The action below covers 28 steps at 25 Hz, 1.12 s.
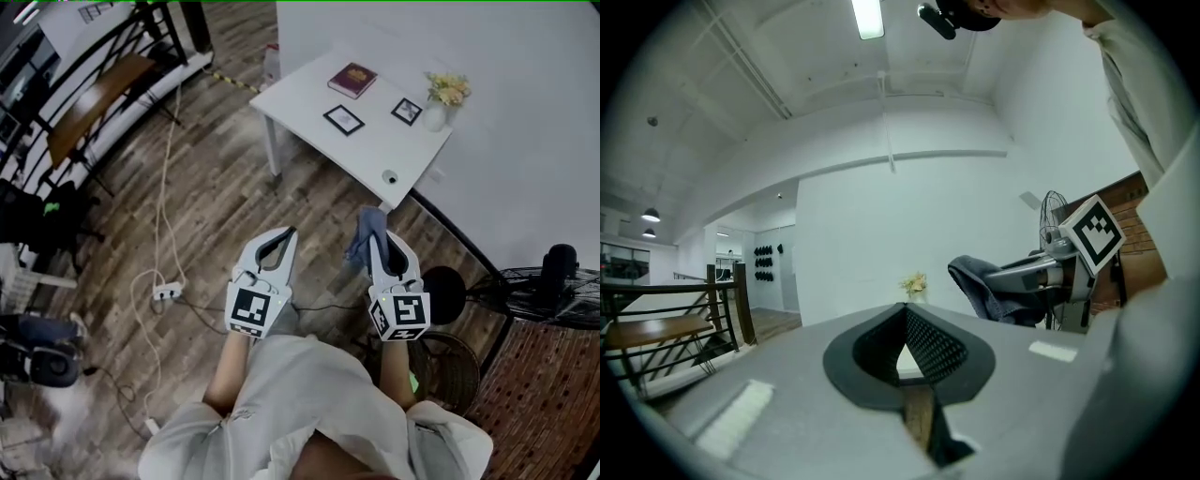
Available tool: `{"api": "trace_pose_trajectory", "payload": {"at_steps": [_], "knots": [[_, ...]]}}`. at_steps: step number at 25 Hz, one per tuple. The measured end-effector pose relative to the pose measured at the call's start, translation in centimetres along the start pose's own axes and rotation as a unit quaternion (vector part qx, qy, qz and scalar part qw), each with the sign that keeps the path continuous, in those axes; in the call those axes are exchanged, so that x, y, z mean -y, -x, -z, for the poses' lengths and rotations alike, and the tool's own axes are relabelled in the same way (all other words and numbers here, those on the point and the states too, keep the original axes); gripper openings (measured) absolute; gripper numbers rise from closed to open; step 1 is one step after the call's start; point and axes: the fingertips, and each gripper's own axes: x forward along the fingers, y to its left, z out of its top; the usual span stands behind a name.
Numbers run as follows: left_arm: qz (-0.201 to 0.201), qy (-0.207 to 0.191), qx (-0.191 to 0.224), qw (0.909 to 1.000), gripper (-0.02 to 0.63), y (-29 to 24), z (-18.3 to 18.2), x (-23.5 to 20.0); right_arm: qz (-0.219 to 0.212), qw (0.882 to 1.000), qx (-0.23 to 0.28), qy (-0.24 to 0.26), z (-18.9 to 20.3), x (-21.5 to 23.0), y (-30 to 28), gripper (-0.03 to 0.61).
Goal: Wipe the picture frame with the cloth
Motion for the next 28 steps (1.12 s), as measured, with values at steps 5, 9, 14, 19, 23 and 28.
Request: {"api": "trace_pose_trajectory", "payload": {"at_steps": [5, 9, 14, 19, 23, 28], "knots": [[0.009, 0.003, -0.013, 0.9999, 0.02, -3.0, 1.0, -5.0, 0.014, 1.0, -0.002, 0.002, -0.9, -0.3, -5.3, 0.063], [0.016, 0.005, -0.007, 0.9998, 0.02, -4.9, 1.0, -9.2, 0.027, 1.0, 0.001, 0.002, -1.8, -0.9, -9.4, 0.063], [0.023, 0.008, -0.007, 0.9997, 0.02, -7.1, 1.7, -13.7, 0.043, 0.999, 0.001, 0.003, -2.3, -1.6, -13.6, 0.063], [0.028, 0.019, 0.005, 0.9994, 0.02, -8.6, 1.9, -16.9, 0.055, 0.998, -0.01, 0.008, -2.2, -2.3, -16.3, 0.063], [0.031, 0.026, 0.002, 0.9992, 0.02, -10.2, 2.5, -18.0, 0.062, 0.998, -0.019, 0.011, -1.9, -1.5, -17.8, 0.063], [0.045, 0.022, 0.017, 0.9986, 0.02, -11.9, 2.5, -18.4, 0.07, 0.997, -0.016, 0.012, -1.8, -0.4, -19.5, 0.063]]}}
